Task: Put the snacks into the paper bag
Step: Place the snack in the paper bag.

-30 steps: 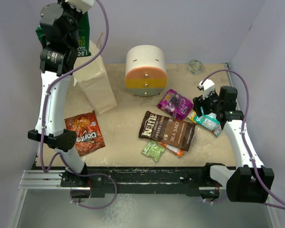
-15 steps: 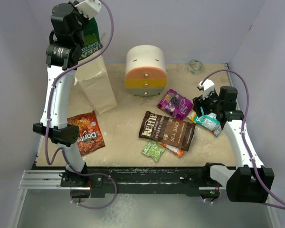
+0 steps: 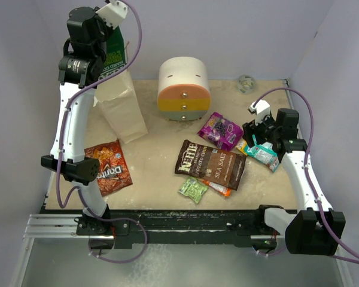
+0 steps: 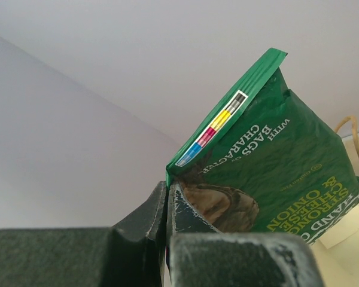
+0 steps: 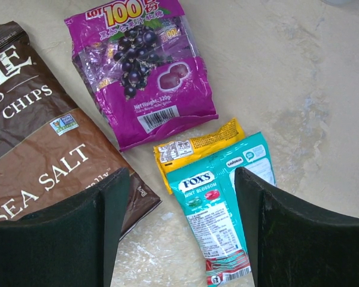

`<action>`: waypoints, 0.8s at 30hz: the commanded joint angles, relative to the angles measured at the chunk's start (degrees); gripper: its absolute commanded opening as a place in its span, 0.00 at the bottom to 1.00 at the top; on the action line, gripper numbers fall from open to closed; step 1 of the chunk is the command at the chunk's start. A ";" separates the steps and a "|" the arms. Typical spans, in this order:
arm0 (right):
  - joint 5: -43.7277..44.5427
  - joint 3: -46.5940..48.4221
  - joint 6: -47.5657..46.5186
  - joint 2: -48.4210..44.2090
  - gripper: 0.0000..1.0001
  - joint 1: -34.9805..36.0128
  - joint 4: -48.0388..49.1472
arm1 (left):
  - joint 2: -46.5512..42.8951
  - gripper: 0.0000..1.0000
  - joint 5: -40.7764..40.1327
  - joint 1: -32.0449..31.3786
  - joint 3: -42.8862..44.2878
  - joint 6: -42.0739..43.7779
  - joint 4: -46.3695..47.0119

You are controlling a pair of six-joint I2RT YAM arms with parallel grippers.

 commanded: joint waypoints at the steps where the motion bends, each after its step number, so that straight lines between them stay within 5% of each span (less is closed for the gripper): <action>1: -1.71 0.81 -0.61 -1.79 0.73 -0.16 -0.26 | -2.83 0.00 -1.74 -0.01 0.00 -0.82 4.19; 10: -2.15 1.04 -0.71 -1.37 0.74 -0.12 -0.79 | -4.19 0.00 -0.38 0.03 -3.11 1.87 11.82; 15: -2.36 1.07 -0.68 -1.37 0.75 -0.12 -0.70 | -3.90 0.00 -0.22 0.03 -4.73 6.48 7.86; 24: -2.54 1.17 -0.80 -1.08 0.76 -0.16 -0.87 | -5.87 0.00 15.75 -0.06 -5.07 4.97 -2.21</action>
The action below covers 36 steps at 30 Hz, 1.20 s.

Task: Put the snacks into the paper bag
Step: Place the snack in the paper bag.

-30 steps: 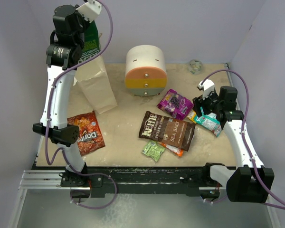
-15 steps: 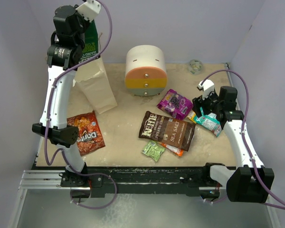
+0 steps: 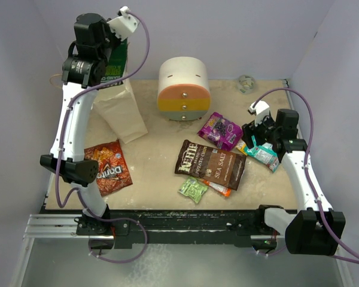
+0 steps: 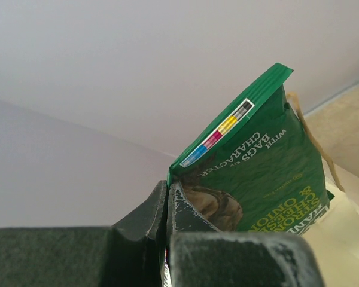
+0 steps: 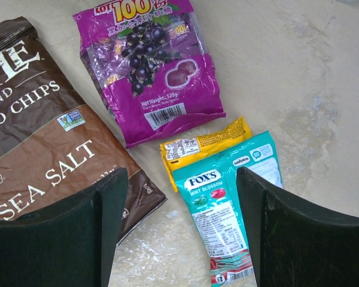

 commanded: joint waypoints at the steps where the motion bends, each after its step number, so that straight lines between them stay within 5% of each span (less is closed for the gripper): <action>1: -1.32 1.23 -0.54 -1.15 0.76 -0.16 0.13 | -5.24 0.00 10.92 -0.02 0.02 1.52 -0.95; 14: -1.47 1.26 -0.75 -1.07 0.77 -0.10 -0.04 | -10.79 0.00 31.18 -0.06 -4.74 10.72 -5.19; 23: -1.56 1.17 -0.84 -1.39 0.78 -0.06 -0.13 | -11.81 0.00 23.17 0.16 -11.23 11.01 -6.33; 31: -2.13 1.34 -0.84 -0.83 0.79 -0.07 -0.38 | -12.80 0.00 15.30 0.29 -17.46 -0.85 -5.16; 36: -2.33 1.38 -0.88 -0.82 0.79 -0.07 -0.40 | -16.75 0.00 16.45 0.34 -26.13 2.45 -0.37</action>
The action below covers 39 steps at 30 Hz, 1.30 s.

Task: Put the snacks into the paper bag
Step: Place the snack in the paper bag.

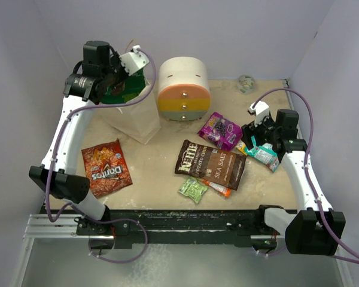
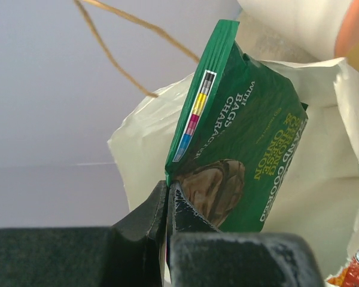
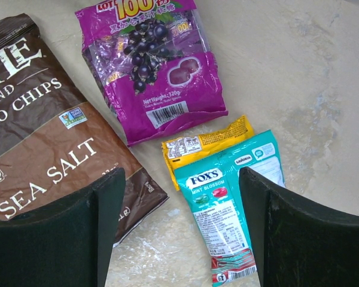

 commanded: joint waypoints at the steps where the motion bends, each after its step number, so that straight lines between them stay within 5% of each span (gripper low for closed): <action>1: -2.15 1.33 -0.61 -0.74 0.79 -0.07 0.22 | -6.83 0.00 0.26 0.30 -5.76 2.13 7.44; 8: -2.25 1.30 -0.66 -0.56 0.80 -0.06 0.13 | -11.93 0.00 8.48 0.77 -16.50 19.31 15.02; 26: -2.64 1.29 -0.66 0.15 0.80 -0.03 0.04 | -3.78 0.00 33.61 14.20 -8.75 41.15 2.04; 39: -2.20 1.19 -0.79 0.45 0.81 -0.07 0.05 | 0.42 0.01 32.58 14.69 -12.06 48.17 1.11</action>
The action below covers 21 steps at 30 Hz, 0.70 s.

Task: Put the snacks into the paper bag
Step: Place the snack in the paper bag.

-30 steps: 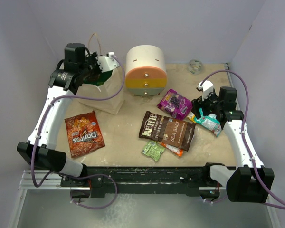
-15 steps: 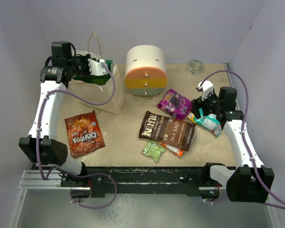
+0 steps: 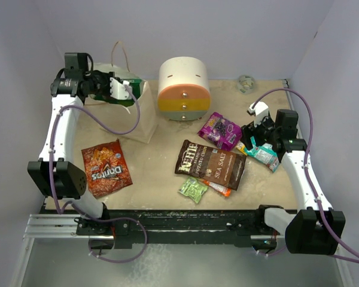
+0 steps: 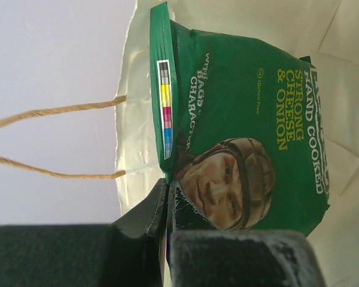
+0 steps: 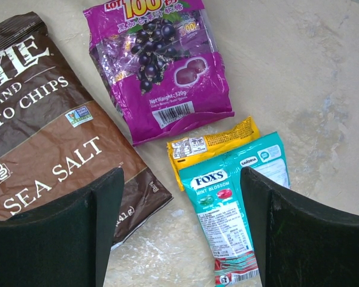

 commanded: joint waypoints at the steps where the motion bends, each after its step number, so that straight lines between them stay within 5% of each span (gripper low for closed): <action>1: -0.80 1.17 -0.49 0.19 0.81 -0.07 0.41 | 1.28 0.03 1.24 0.13 0.13 3.88 1.67; 7: -0.80 1.18 -0.62 0.15 0.81 -0.07 0.50 | 0.42 0.14 0.38 0.13 -1.93 1.38 5.96; 12: -0.91 1.16 -0.61 0.18 0.81 -0.07 0.41 | -2.00 0.43 -1.68 0.13 -5.96 -2.86 14.75; 21: -2.26 1.07 -0.37 0.53 0.81 -0.07 0.45 | -7.17 0.70 -6.96 0.04 -7.77 -17.74 26.84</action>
